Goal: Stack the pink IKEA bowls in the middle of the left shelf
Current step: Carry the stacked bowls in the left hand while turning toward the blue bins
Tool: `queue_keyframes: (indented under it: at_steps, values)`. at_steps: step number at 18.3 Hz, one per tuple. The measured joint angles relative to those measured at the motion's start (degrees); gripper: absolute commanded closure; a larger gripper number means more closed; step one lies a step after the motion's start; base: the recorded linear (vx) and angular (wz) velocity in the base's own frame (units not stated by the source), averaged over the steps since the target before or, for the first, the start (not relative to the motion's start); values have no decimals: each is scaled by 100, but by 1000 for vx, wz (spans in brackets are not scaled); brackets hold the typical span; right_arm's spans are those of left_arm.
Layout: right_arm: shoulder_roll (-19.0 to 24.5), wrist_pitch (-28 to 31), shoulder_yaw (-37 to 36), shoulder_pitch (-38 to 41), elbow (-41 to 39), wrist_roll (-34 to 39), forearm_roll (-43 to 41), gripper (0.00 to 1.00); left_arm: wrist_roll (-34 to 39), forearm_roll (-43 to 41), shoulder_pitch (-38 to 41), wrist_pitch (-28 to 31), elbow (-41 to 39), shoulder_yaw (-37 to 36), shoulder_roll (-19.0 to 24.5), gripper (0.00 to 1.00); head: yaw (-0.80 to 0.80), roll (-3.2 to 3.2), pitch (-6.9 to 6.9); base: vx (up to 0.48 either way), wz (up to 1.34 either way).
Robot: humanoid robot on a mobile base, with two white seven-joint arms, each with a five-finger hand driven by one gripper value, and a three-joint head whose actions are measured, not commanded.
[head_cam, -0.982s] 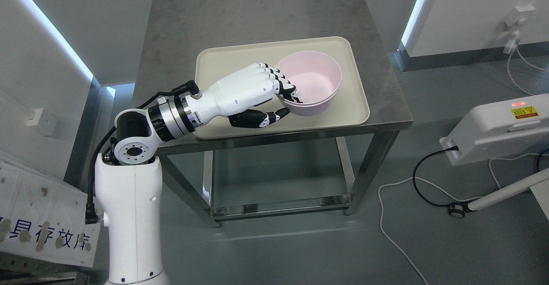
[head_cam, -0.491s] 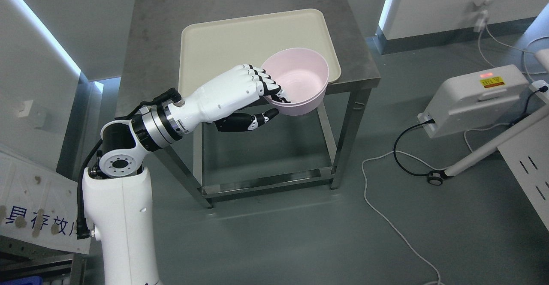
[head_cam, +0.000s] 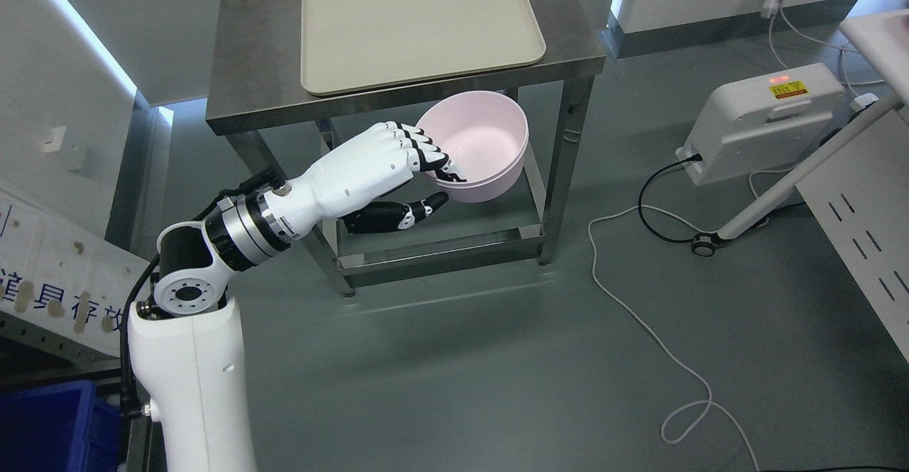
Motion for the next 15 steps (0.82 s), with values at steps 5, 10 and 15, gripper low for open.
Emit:
queue_keyframes:
  at_steps: [5, 10, 15]
  values:
    - [0, 0, 0, 0, 0, 0, 0, 0, 0, 33, 60, 0, -36, 90, -1, 98, 0, 0, 0, -233, 142]
    - [0, 0, 0, 0, 0, 1, 0, 0, 0, 102, 104, 0, -58, 175, -2, 98, 0, 0, 0, -205, 85]
    - [0, 0, 0, 0, 0, 2, 0, 0, -1, 148, 136, 0, -73, 223, -2, 98, 0, 0, 0, -223, 95]
